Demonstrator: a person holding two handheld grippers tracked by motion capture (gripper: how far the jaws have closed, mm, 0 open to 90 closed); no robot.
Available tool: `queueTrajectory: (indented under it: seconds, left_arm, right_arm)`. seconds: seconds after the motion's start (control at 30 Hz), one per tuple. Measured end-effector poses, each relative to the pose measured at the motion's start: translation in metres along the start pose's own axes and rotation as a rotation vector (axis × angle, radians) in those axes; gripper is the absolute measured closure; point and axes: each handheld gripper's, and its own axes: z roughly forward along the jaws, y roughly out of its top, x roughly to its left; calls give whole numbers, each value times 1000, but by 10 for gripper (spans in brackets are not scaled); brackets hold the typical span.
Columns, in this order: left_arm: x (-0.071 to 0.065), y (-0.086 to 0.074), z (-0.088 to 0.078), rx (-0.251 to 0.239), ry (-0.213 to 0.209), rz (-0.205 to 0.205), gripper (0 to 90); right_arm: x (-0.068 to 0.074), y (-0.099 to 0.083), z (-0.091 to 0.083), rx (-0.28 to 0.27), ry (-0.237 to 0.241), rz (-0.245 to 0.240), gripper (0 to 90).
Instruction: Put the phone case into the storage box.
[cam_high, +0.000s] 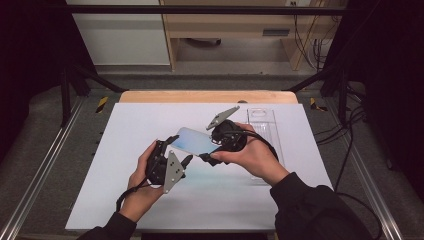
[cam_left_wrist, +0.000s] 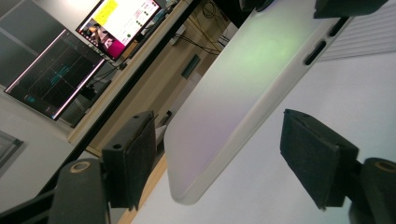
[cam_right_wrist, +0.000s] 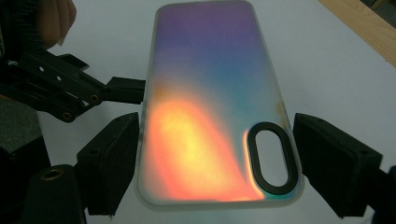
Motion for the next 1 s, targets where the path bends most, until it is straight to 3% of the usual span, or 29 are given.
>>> queueTrajectory:
  seconds: [0.37,0.7,0.93,1.0]
  left_arm:
    - [-10,4,3,2,4,70,485]
    - [-11,7,0,-14,11,81,623]
    - [-15,6,-1,5,5,100,691]
    - [-17,7,-1,12,8,124,722]
  right_arm:
    - [2,3,0,1,20,5,178]
    - [5,5,1,10,41,7,177]
    - [4,6,3,8,68,28,176]
    - [3,6,4,9,74,39,176]
